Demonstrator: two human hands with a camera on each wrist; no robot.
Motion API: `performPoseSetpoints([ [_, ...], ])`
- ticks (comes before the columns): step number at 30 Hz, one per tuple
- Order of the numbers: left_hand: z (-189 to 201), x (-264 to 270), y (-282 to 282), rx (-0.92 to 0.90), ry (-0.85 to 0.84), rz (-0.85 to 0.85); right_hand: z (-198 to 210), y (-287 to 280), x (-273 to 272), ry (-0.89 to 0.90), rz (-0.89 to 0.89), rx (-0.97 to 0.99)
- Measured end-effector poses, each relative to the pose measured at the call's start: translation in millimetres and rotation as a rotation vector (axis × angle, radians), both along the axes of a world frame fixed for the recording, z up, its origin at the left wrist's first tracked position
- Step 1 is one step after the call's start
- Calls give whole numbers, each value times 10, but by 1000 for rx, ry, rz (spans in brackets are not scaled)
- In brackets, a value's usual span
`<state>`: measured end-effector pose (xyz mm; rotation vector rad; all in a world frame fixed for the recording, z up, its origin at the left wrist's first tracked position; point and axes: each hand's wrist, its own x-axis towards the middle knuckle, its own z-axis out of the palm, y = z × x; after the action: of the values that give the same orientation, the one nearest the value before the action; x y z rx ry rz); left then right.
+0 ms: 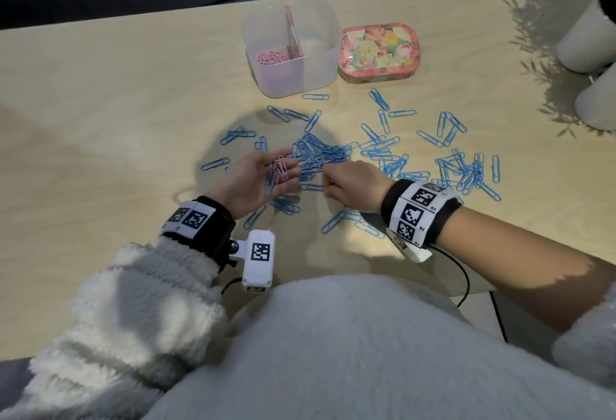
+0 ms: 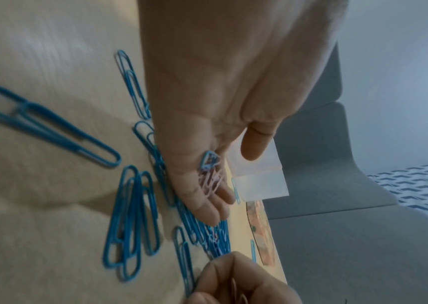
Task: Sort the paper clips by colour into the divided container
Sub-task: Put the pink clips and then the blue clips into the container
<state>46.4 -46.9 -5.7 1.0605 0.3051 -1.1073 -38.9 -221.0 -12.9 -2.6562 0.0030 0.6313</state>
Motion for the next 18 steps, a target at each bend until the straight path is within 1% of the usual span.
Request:
performPoseSetpoints([
  [2, -3, -30, -74, 13, -19, 10, 17, -77, -23, 17, -79, 117],
  [3, 1, -48, -115, 22, -27, 12, 38, -119, -22, 16, -155, 210],
  [4, 9, -61, -155, 29, -31, 13, 69, -162, -11, 35, -253, 337],
  [6, 28, -80, -241, 33, -24, 15, 183, -226, 2, 138, -438, 642],
  [8, 44, -93, -332, 31, -11, 15, 279, -251, 13, 227, -549, 890],
  [9, 55, -98, -377, 31, -8, 14, 304, -240, 21, 243, -592, 960],
  [10, 67, -100, -421, 32, -11, 12, 325, -218, 29, 240, -626, 991],
  [12, 100, -103, -500, 30, -25, 18, 300, -153, 61, 243, -686, 978],
  [14, 146, -112, -568, 26, -36, 51, 255, -64, 88, 260, -682, 893],
  [15, 165, -120, -600, 33, -52, 64, 219, -18, 100, 232, -641, 819],
  [18, 163, -140, -671, 76, -107, 86, 161, 67, 125, 40, -501, 548],
])
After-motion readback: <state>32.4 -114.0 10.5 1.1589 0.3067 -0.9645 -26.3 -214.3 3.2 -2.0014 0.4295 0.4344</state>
